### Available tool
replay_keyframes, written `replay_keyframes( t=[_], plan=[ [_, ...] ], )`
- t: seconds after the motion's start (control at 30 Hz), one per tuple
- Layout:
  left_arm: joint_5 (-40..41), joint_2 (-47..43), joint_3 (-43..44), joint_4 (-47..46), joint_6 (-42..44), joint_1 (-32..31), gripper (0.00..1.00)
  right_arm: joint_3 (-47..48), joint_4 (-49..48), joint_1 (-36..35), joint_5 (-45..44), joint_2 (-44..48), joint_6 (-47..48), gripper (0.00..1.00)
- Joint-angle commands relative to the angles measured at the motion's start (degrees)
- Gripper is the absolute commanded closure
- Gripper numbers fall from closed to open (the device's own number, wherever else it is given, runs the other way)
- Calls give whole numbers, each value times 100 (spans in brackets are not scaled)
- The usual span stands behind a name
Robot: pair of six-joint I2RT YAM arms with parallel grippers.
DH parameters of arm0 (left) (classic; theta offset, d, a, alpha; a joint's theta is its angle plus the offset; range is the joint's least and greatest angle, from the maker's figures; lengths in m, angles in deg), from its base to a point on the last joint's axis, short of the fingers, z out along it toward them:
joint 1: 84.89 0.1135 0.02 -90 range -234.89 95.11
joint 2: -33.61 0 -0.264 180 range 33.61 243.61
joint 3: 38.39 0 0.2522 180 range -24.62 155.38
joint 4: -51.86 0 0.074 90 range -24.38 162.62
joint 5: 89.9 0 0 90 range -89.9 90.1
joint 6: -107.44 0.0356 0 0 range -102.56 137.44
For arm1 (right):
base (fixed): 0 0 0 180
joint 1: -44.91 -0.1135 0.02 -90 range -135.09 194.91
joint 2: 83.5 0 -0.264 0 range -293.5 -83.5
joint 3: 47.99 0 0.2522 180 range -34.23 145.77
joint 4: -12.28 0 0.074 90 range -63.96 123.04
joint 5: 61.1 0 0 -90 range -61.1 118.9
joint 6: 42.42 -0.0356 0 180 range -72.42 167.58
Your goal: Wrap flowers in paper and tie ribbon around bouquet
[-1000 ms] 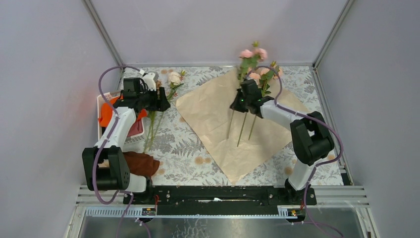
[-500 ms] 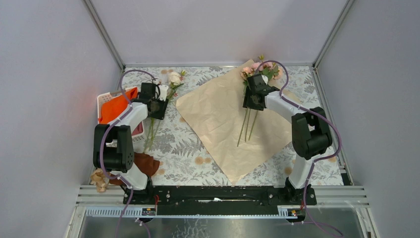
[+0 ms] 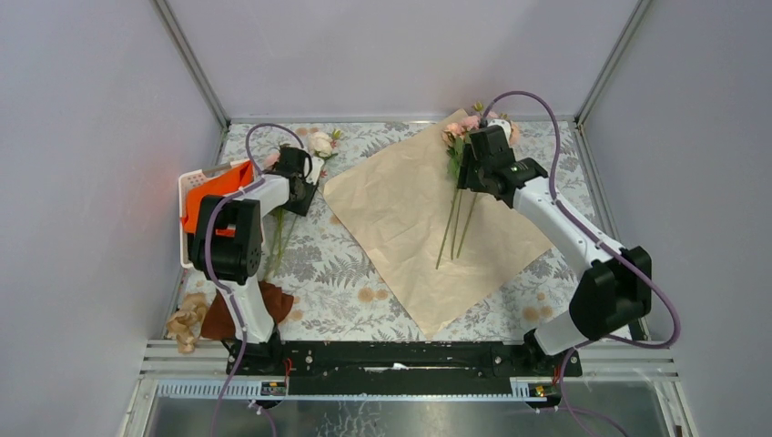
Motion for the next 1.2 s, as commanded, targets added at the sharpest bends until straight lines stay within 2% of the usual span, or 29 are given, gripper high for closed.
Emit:
replay_keyframes(
  t=[0.0, 0.03, 0.13, 0.17, 0.37, 0.5, 0.6, 0.67, 0.8, 0.87, 1.07, 1.1, 1.17],
  plan=[
    [-93, 269, 329, -25, -39, -1, 60, -227, 116, -17, -126, 290, 123, 40],
    [-159, 346, 390, 39, -58, 5, 64, -254, 124, -18, -120, 325, 131, 40],
    [-302, 480, 530, 235, -176, 41, 93, -339, 96, -19, -65, 438, 139, 40],
    [-384, 463, 562, 272, -238, 82, 100, -350, 96, -14, -30, 471, 138, 40],
    [-2035, -506, 965, 265, -1513, 695, 100, -435, -112, -75, 746, 765, 129, 39],
    [-2789, -1254, 1195, -66, -2341, 764, 100, -639, -925, -716, 1545, 889, 384, 37],
    [-3895, -1757, 1025, -543, -3093, 752, 100, -661, -1764, -1243, 2521, 733, 354, 31],
    [-4588, -2057, 727, -1085, -3689, 705, 100, -630, -2517, -1547, 3052, 532, 150, 24],
    [-5105, -2441, 377, -1684, -4467, 505, 100, -201, -3966, -2022, 3657, -147, -377, 8],
    [-5208, -2533, 343, -1690, -4617, 420, 100, 140, -4432, -2144, 3651, -550, -711, 8],
    [-5198, -2885, 144, -1736, -4601, 68, 100, 840, -5018, -2191, 3753, -1737, -1610, 14],
    [-5170, -2956, 94, -1763, -4585, 35, 100, 904, -5046, -2191, 3722, -1859, -1696, 18],
    [-5141, -3031, 26, -1841, -4606, 12, 100, 1020, -5076, -2191, 3742, -2043, -1839, 37]
  ],
)
